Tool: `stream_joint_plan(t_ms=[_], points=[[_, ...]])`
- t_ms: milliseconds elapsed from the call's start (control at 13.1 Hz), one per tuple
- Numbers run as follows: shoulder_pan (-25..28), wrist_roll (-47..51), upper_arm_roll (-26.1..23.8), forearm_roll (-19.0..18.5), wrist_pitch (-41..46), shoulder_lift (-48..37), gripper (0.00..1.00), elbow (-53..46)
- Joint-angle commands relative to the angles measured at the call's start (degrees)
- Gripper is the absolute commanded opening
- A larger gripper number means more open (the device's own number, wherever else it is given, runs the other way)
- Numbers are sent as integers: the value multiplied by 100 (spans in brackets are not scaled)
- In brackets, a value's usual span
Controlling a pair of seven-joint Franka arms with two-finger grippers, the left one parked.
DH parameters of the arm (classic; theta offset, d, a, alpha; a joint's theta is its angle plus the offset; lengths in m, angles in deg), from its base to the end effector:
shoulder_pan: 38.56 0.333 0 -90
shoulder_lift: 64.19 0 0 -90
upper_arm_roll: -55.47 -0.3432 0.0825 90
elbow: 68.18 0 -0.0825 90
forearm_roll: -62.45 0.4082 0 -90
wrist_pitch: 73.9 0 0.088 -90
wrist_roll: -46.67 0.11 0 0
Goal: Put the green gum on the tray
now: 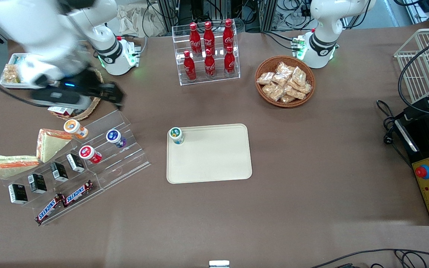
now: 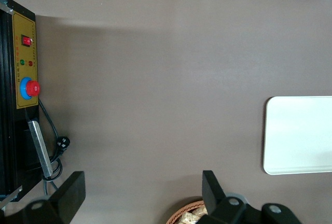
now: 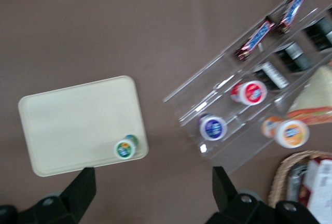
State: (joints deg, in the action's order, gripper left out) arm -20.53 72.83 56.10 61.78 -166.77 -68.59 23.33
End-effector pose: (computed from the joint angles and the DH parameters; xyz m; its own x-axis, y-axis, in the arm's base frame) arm 0.5330 0.1654 0.6839 0.9836 -0.1532 0.0949 -0.1506 -0.9880 -0.0345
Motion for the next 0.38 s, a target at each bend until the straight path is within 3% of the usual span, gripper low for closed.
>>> stream_joint_plan(t_ms=[0, 76, 304], points=[[-1220, -1505, -160, 171, 120, -43, 100, 34], [-1466, -1762, -90, 251, 94, 9, 100, 26], [-1539, -2072, 367, 260, 84, 133, 100, -1]])
